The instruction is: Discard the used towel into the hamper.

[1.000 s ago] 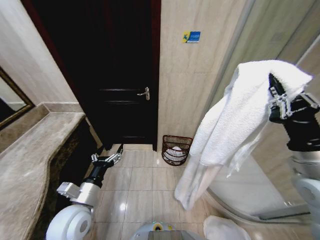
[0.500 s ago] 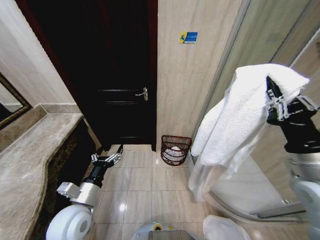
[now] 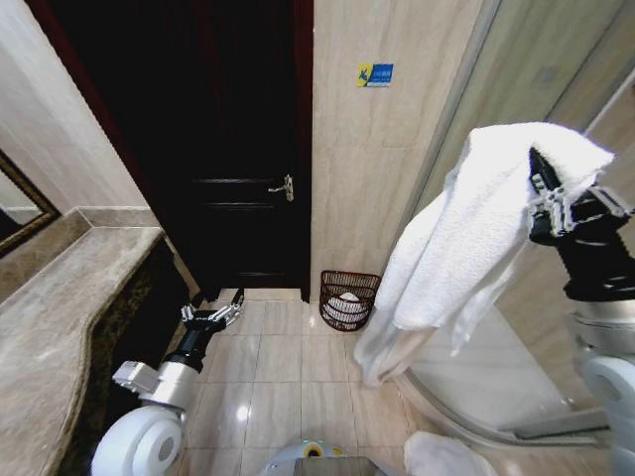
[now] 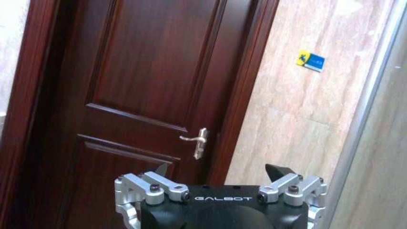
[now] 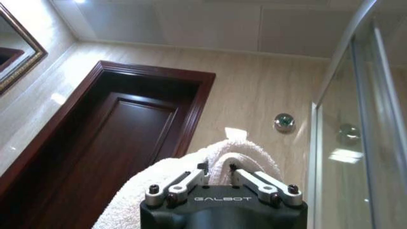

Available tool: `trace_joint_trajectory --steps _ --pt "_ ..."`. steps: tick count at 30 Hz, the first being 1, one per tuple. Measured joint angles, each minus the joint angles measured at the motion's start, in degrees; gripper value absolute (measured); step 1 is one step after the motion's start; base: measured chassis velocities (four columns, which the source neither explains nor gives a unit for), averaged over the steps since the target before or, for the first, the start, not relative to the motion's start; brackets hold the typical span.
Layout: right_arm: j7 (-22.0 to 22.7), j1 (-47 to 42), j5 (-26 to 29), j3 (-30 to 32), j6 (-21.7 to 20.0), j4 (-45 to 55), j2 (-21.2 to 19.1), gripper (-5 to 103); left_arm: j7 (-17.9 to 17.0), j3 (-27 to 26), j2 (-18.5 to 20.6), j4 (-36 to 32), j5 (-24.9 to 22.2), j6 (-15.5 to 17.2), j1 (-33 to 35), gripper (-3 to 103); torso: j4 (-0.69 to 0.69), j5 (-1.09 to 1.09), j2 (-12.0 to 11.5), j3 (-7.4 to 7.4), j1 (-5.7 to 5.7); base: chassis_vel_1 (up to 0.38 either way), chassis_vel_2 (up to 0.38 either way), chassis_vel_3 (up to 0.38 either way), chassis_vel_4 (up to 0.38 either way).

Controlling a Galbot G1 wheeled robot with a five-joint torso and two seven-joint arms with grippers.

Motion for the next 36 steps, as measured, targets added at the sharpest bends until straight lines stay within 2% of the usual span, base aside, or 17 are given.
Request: trace_joint_trajectory --steps 14,16,18,20,21,23,26,27,32,36 --pt "-0.4 0.2 2.9 0.4 0.0 0.7 -1.8 9 0.0 0.0 0.0 0.0 0.0 0.0 0.0 100 -0.01 -0.01 -0.1 -0.05 -0.07 -0.103 0.104 0.104 -0.112" --pt "0.6 1.5 5.8 0.3 -0.3 0.7 -4.3 9 0.0 0.0 0.0 0.0 0.0 0.0 0.0 100 0.00 0.01 -0.1 -0.06 -0.07 -0.058 0.060 0.066 -0.080" --pt "1.0 1.9 6.4 0.2 -0.5 0.7 -5.1 9 0.0 0.0 0.0 0.0 0.0 0.0 0.0 100 -0.01 0.01 -0.1 -0.05 -0.06 -0.051 0.050 0.057 -0.064" --pt "2.1 3.8 8.6 -0.2 -1.4 -0.2 -8.7 9 0.0 0.0 0.0 0.0 0.0 0.0 0.0 100 0.00 0.00 -0.1 -0.05 -0.04 -0.016 0.022 0.008 -0.033" --pt "2.1 3.8 8.6 -0.2 -1.4 -0.2 -8.7 9 0.0 0.0 0.0 0.0 0.0 0.0 0.0 100 0.00 0.00 -0.1 -0.05 -0.04 0.000 0.000 0.000 0.000" --pt "2.6 5.5 10.2 -0.8 -1.6 -1.8 -11.9 9 0.0 0.0 0.0 0.0 0.0 0.0 0.0 100 0.00 0.01 -0.1 -0.06 -0.07 0.000 0.000 0.000 0.000" --pt "3.0 5.9 11.3 -0.5 -1.7 -2.3 -13.2 9 0.0 0.0 0.0 0.0 0.0 0.0 0.0 100 0.01 0.01 -0.1 -0.07 -0.09 0.000 0.000 0.000 0.000" --pt "3.9 6.8 13.7 0.6 -2.0 -3.0 -15.1 9 0.0 0.0 0.0 0.0 0.0 0.0 0.0 100 -0.01 0.01 -0.1 -0.08 -0.10 0.000 0.000 0.000 0.000" --pt "5.0 8.4 16.3 2.4 -2.1 -5.4 -18.7 9 0.0 0.0 0.0 0.0 0.0 0.0 0.0 100 -0.01 0.00 -0.1 -0.08 -0.11 0.000 0.000 0.000 0.000" --pt "6.0 11.8 18.0 0.4 -2.2 -8.0 -21.5 9 0.0 0.0 0.0 0.0 0.0 0.0 0.0 100 -0.01 0.00 -0.1 -0.08 -0.10 0.000 0.000 0.000 0.000"
